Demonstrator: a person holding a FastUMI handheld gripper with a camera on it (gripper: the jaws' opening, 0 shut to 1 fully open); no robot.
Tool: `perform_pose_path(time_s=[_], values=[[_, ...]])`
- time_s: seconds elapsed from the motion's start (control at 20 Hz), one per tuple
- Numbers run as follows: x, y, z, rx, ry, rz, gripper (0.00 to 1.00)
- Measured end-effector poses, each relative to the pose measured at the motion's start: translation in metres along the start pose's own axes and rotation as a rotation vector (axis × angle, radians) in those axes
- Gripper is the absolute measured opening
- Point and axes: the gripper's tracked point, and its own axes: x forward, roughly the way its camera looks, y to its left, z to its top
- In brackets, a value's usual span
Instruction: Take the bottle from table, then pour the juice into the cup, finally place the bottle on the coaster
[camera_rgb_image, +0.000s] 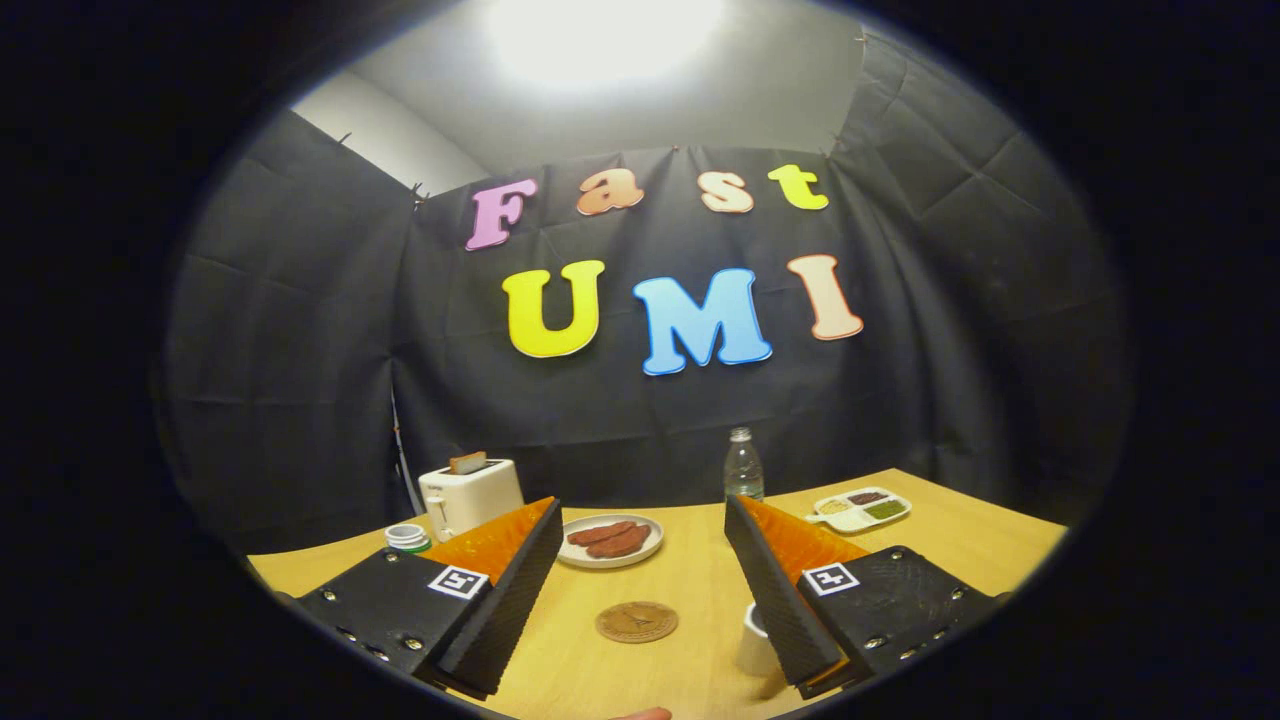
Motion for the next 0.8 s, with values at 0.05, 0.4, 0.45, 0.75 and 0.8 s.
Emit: perform_pose_path(time_s=[0.05,0.4,0.45,0.75,0.8], values=[[0.001,0.014,-0.007,0.005,0.010,0.021,0.99],[-0.004,0.083,-0.052,-0.001,0.068,0.136,0.99],[-0.006,0.093,-0.056,-0.002,0.073,0.158,0.99],[-0.002,0.138,-0.086,-0.001,0.101,0.250,0.99],[0.001,0.144,-0.093,-0.003,0.111,0.259,0.99]])
